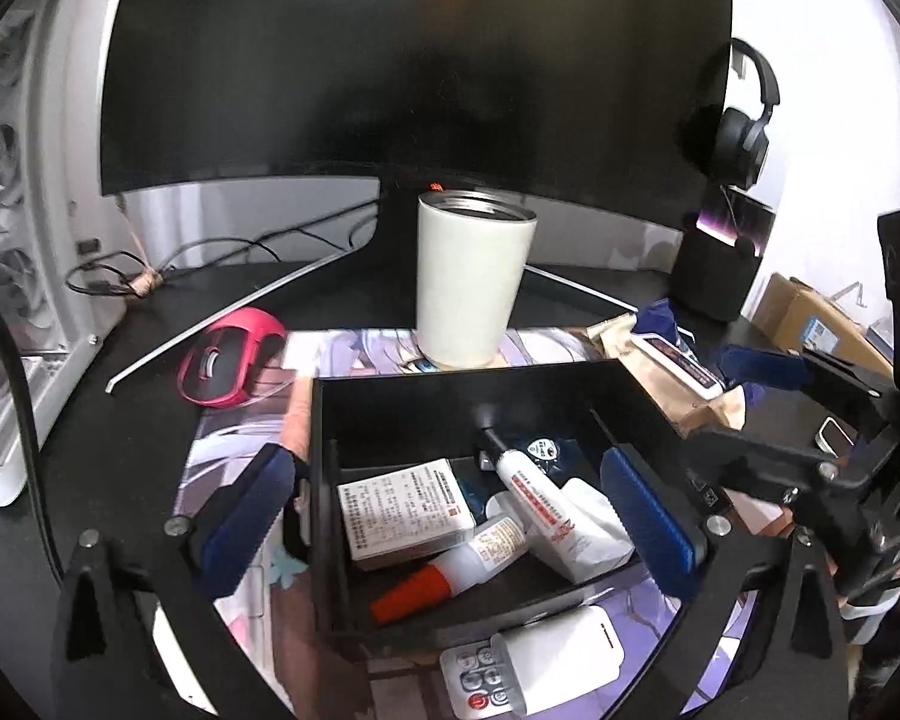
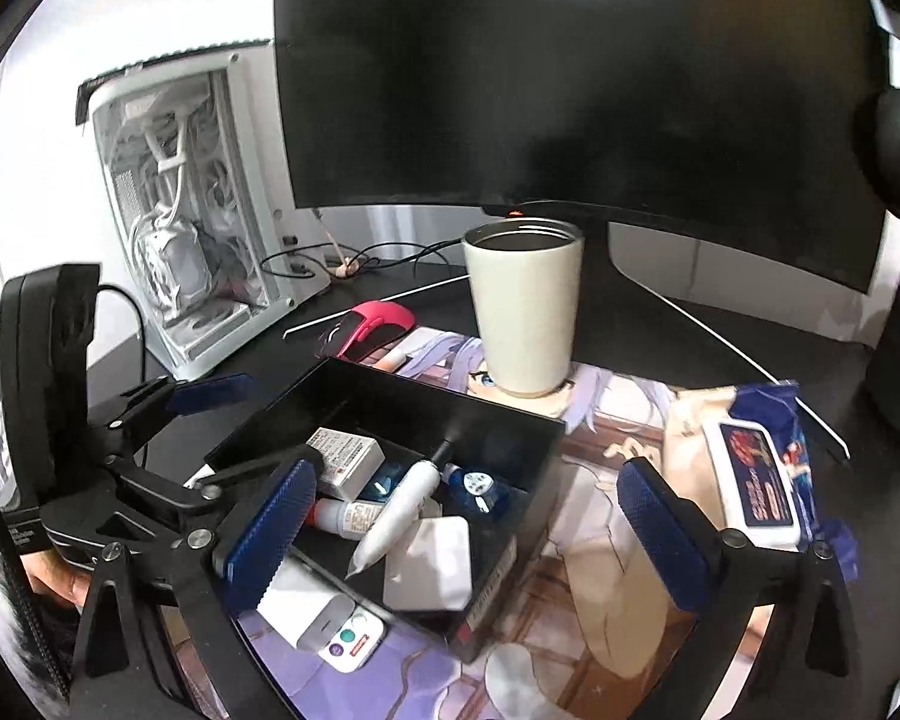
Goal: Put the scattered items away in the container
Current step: 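Lower both items into the black box and open both grippers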
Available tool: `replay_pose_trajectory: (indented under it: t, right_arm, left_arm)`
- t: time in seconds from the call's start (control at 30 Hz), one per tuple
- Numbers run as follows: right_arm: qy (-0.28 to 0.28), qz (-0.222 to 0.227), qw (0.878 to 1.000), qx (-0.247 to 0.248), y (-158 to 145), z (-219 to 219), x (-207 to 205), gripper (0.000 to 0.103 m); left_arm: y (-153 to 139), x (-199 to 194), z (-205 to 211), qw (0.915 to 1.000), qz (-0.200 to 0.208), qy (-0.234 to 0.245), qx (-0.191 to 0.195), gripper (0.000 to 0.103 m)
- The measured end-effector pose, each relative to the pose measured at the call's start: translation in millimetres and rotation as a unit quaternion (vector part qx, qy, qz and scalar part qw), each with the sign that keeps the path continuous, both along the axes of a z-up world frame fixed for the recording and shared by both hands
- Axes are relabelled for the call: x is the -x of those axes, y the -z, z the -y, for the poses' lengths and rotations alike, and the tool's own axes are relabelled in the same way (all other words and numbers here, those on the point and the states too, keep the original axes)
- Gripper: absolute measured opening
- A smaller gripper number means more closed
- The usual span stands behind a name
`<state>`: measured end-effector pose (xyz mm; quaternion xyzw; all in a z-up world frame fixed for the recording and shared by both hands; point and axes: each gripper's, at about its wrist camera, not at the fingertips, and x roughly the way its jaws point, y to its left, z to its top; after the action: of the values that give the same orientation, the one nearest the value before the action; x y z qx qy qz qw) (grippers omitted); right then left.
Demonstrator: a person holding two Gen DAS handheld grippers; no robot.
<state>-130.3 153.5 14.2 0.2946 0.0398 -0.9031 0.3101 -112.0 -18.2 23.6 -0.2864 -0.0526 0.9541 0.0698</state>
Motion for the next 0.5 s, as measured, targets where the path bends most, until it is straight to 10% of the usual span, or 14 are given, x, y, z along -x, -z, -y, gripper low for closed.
replay_pose_trajectory:
  t: [0.5]
  right_arm:
    - [0.006,-0.039,0.999,0.022,4,-19,-50,0.103]
  left_arm:
    - [-9,-46,16,0.999,-0.036,-0.018,-0.016,0.103]
